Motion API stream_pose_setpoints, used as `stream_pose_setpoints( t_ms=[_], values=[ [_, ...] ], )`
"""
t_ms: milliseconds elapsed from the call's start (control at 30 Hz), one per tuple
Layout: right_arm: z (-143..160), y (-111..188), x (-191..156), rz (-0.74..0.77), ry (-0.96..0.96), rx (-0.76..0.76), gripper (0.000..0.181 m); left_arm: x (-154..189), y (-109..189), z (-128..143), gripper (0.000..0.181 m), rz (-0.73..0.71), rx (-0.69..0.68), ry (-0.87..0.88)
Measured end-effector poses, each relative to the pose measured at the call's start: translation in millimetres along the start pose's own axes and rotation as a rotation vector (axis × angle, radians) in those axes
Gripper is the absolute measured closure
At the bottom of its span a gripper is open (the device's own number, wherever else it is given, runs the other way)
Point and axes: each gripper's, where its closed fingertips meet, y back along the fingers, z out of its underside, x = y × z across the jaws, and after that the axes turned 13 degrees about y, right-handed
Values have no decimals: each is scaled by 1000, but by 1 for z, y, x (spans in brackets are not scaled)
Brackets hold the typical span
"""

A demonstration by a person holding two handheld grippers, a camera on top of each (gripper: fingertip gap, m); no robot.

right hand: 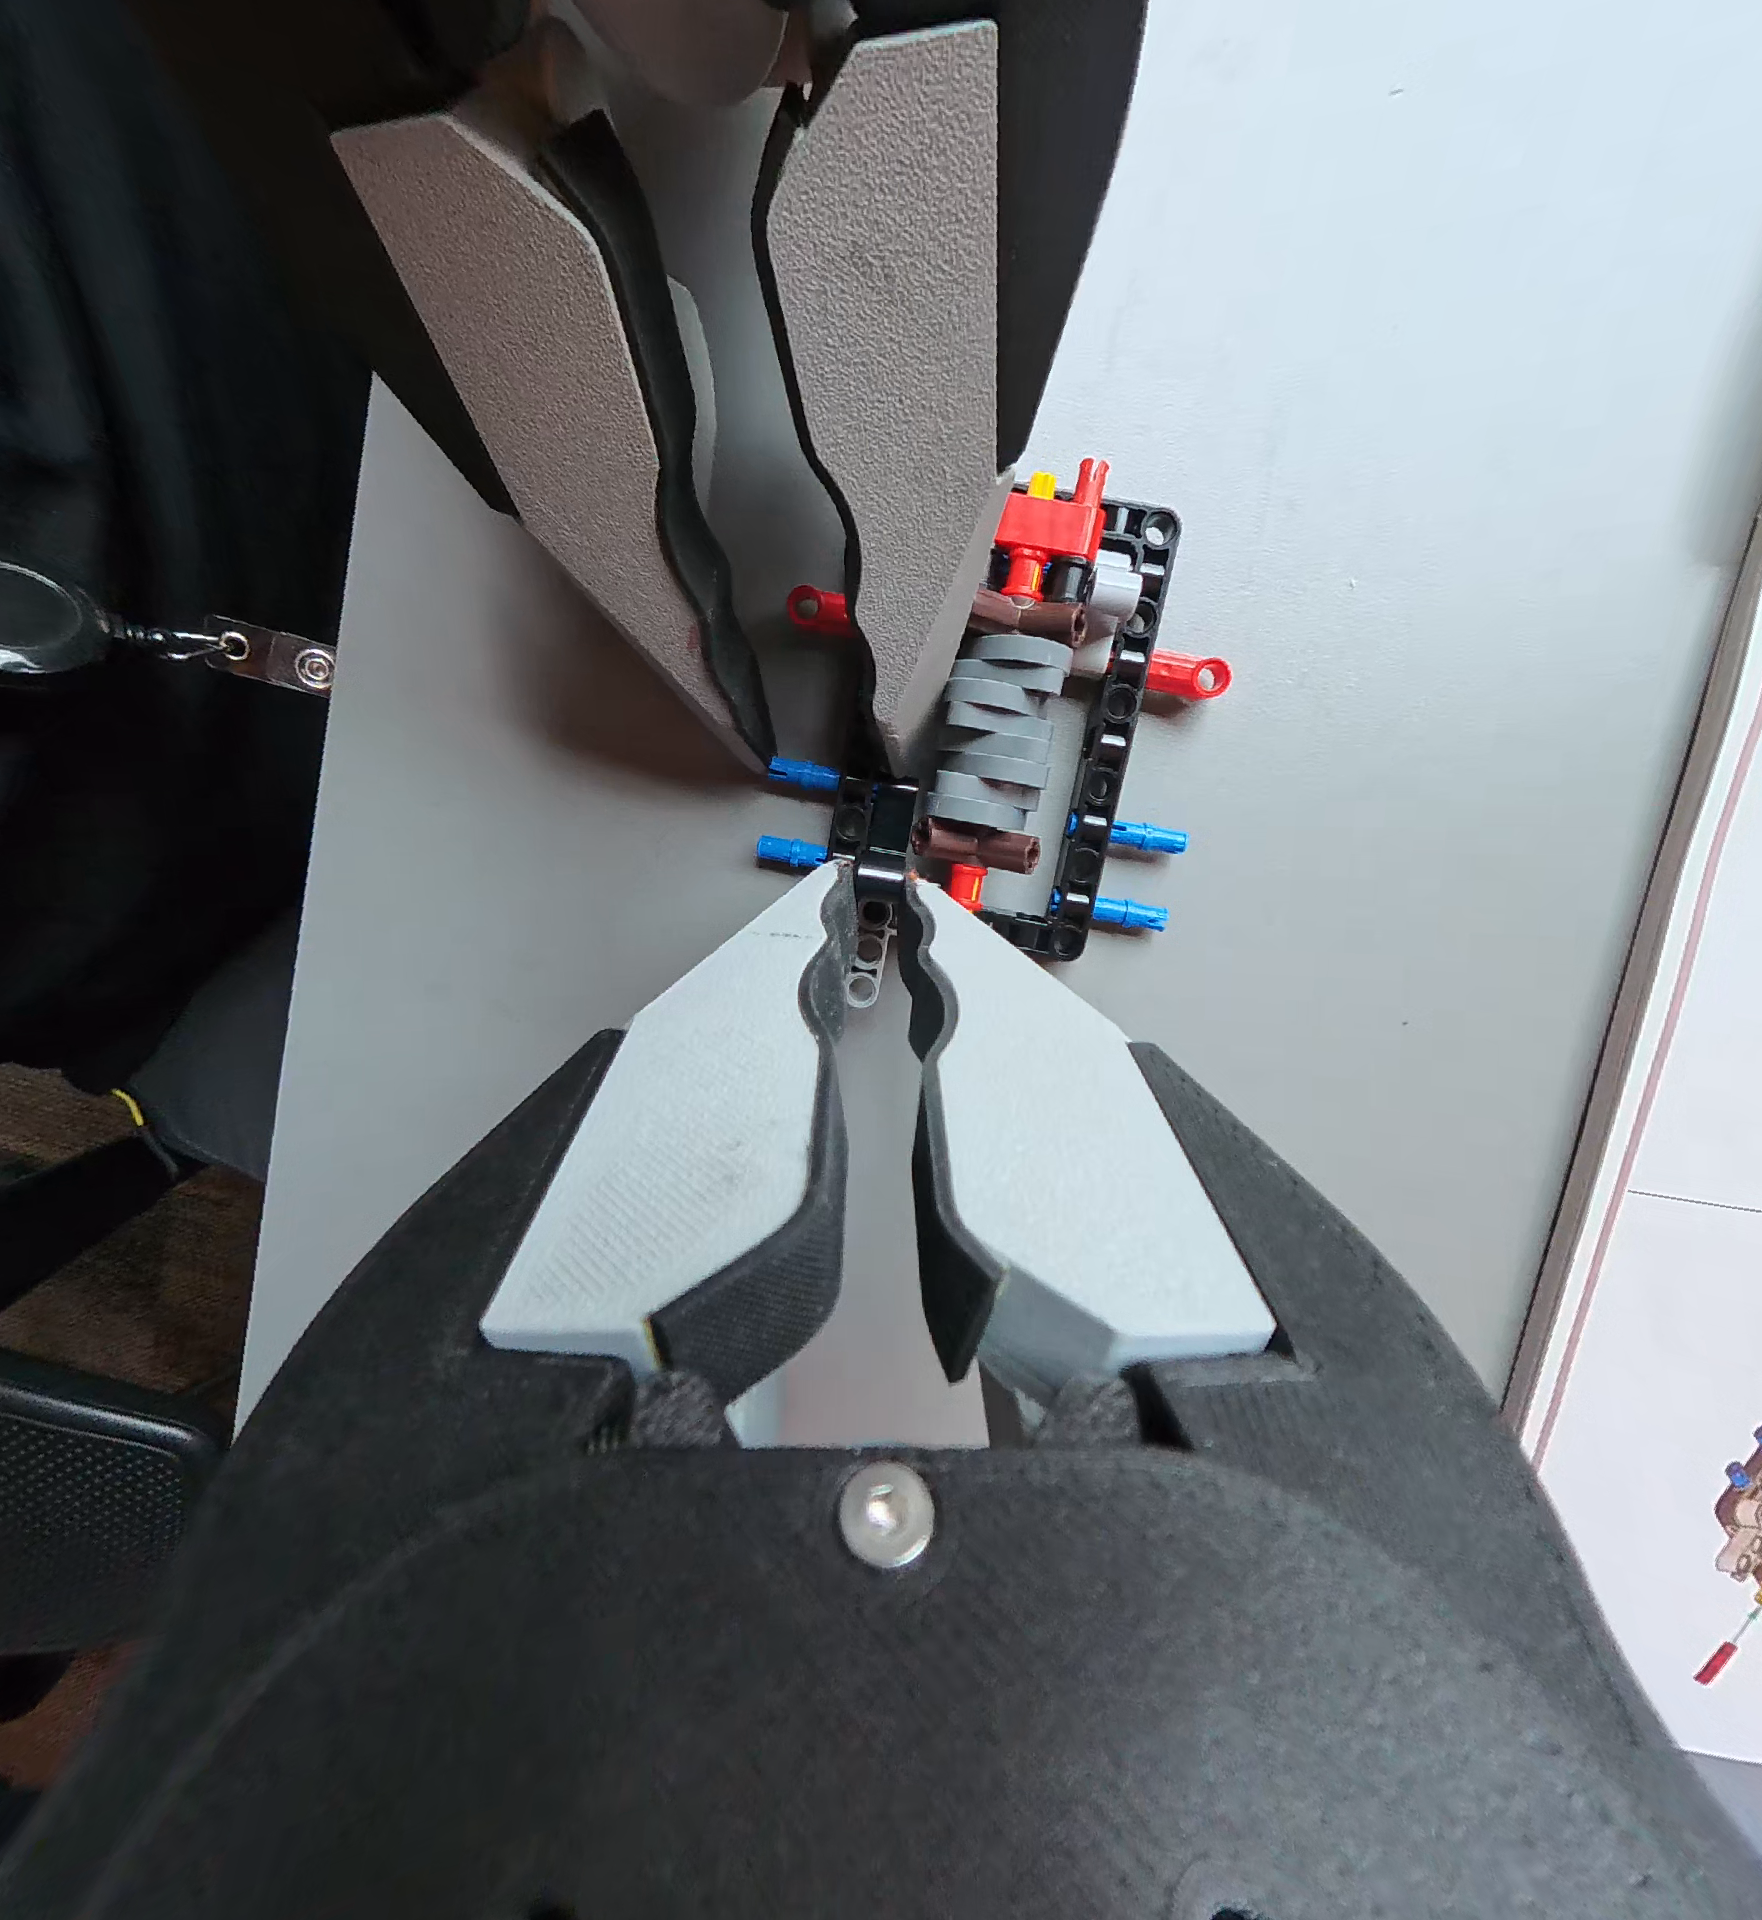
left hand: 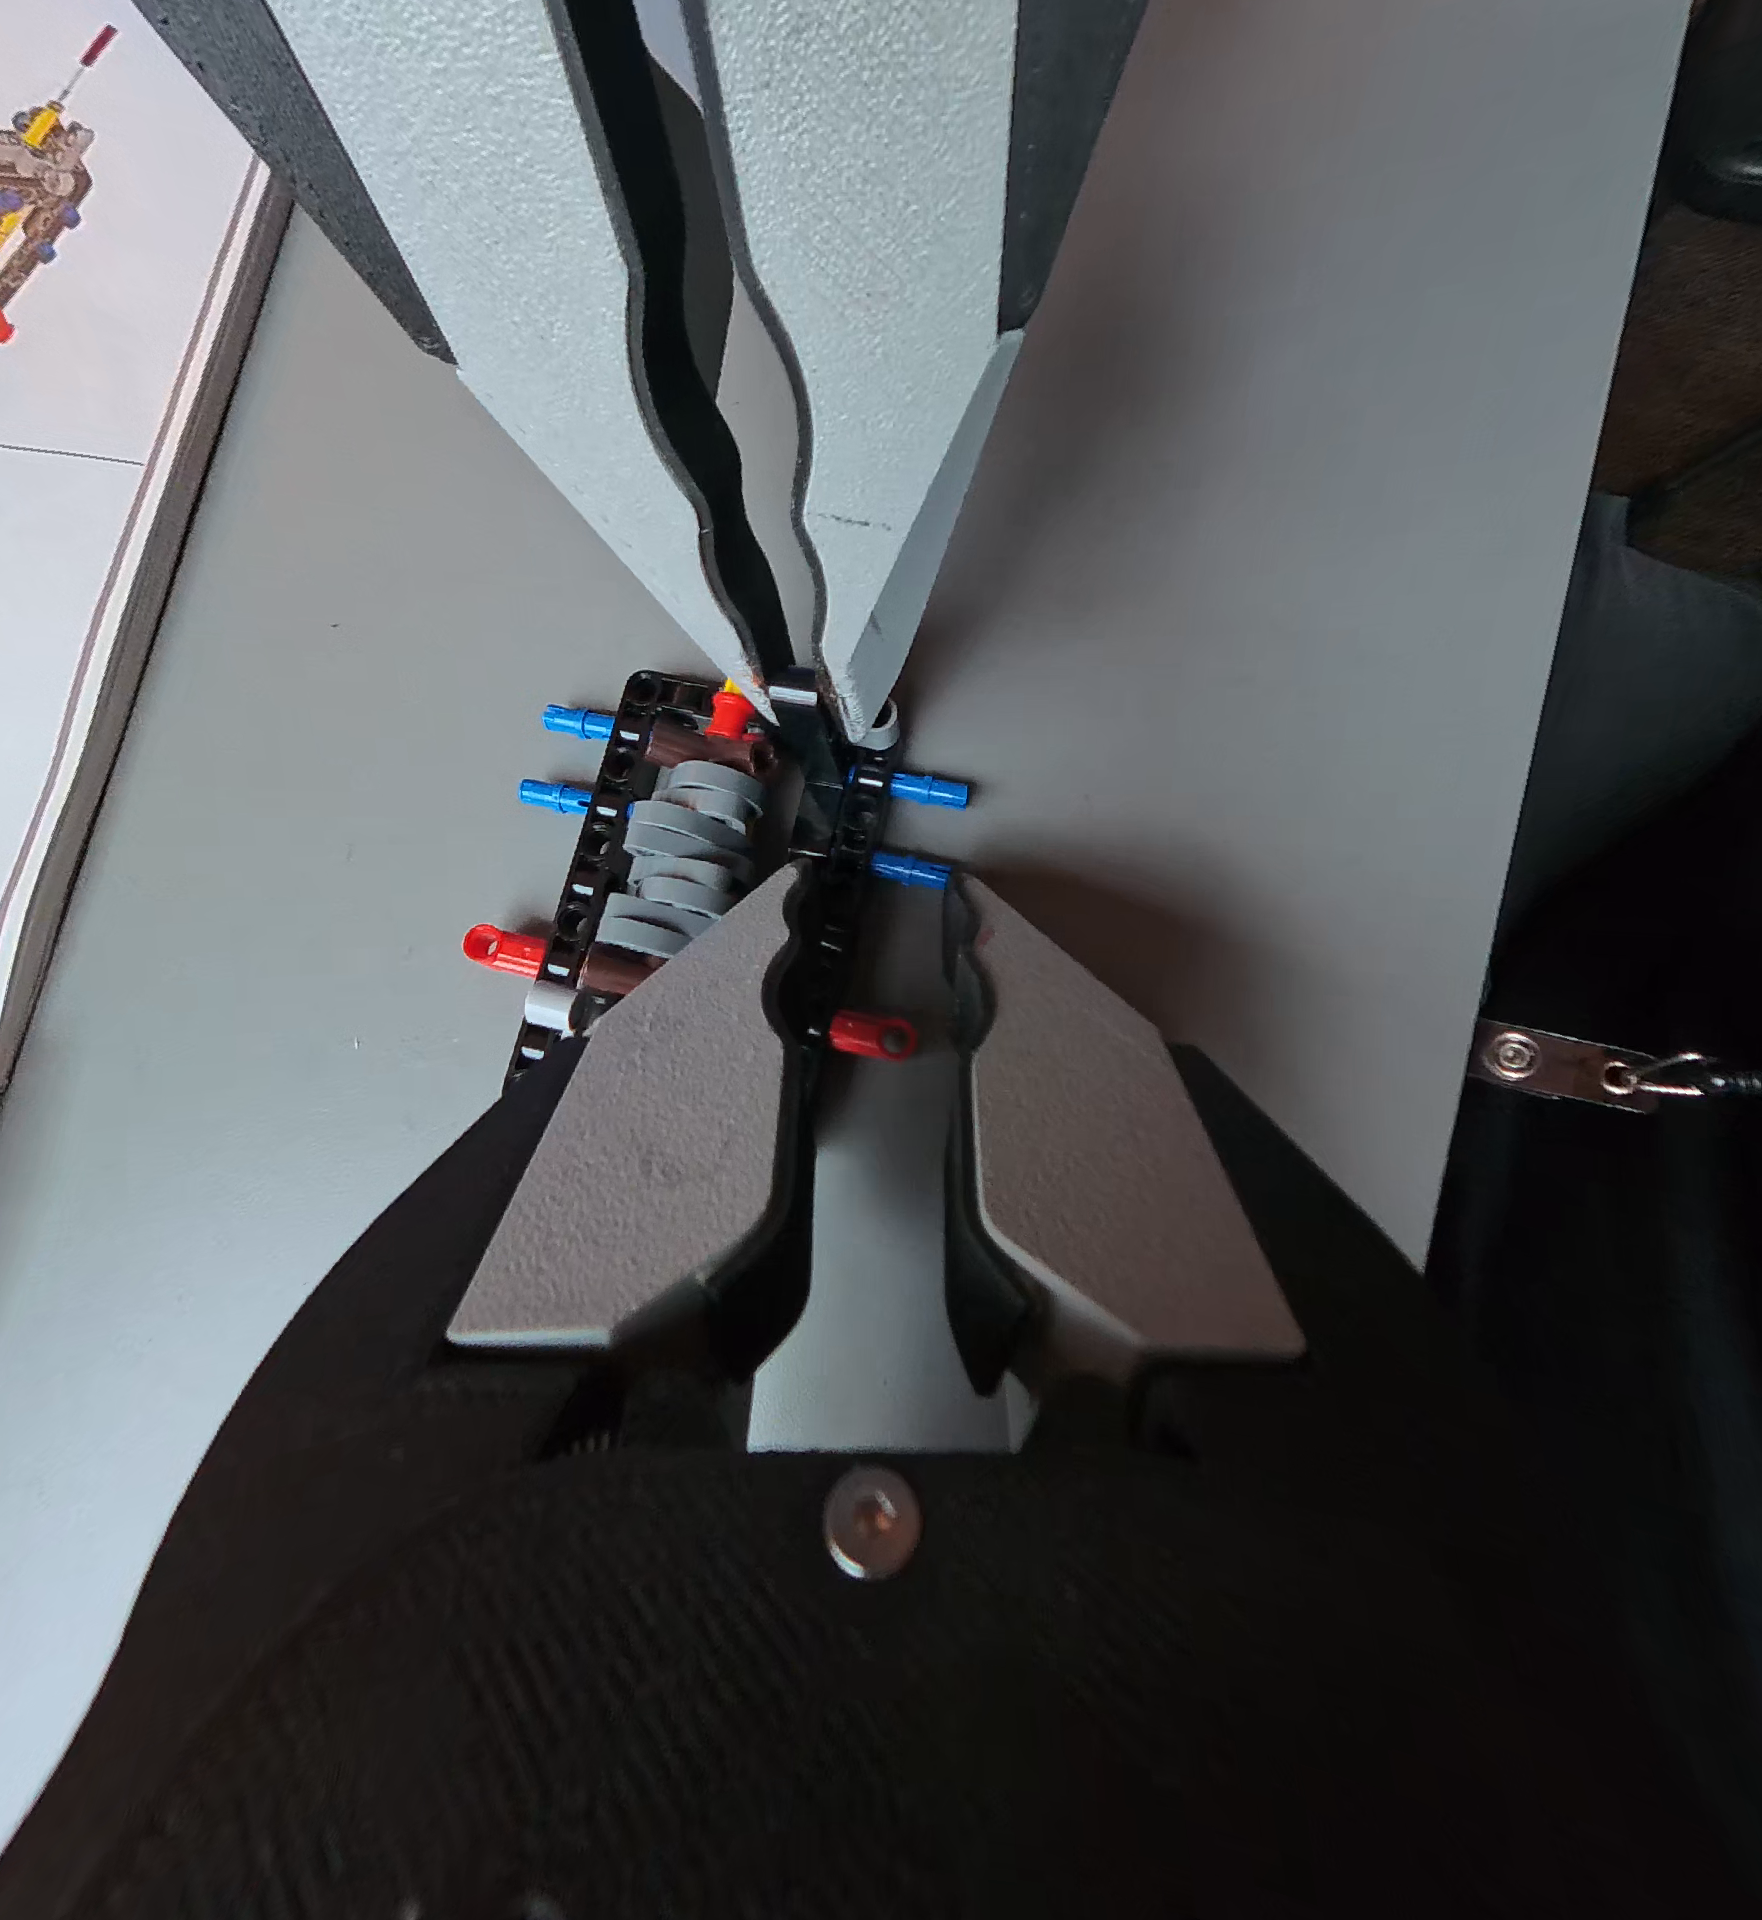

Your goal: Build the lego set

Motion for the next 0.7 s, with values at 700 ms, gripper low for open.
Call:
stream_pose_setpoints(
  t_ms=[700],
  values=[
    [-3, -1, -5, 84, 10, 81, 163, 1, 0, -1, 161, -72, 34, -59]
  ],
)
